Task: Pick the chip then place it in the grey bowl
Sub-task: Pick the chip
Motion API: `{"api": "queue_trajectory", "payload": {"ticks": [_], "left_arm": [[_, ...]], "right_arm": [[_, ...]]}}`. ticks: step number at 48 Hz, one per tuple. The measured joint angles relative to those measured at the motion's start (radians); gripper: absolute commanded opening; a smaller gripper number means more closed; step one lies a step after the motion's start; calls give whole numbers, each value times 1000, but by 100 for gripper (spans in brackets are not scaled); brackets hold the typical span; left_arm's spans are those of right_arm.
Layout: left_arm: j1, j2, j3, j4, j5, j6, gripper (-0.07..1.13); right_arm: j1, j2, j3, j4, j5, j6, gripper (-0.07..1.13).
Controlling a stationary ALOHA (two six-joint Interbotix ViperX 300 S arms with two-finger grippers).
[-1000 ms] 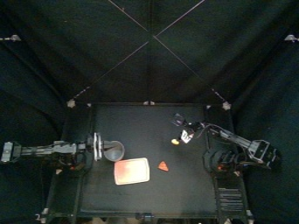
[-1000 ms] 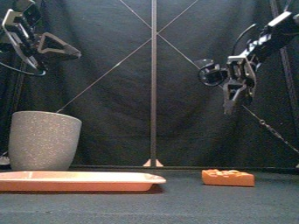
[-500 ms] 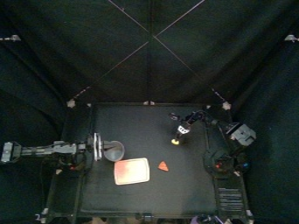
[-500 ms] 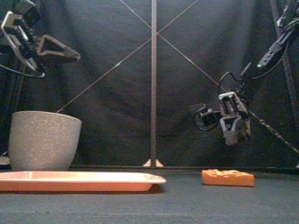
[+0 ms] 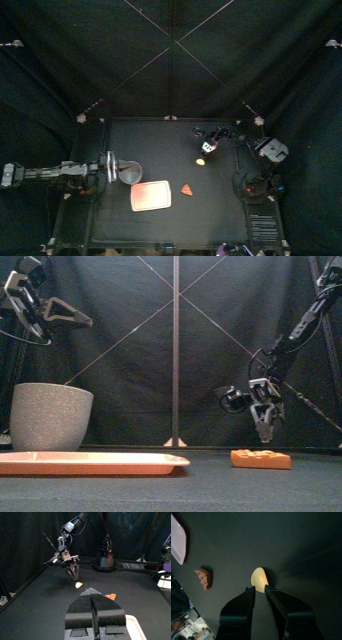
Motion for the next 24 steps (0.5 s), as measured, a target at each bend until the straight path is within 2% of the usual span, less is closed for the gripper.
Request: {"api": "queue_trajectory", "payload": {"ticks": [11,24], "left_arm": [[9,0,0,0,0,0,0],[17,0,2,0,-2,-2,0]], "right_arm": [[8,15,-2,15,0,5,71],[20,15,-3,12,-49,15,93]]}}
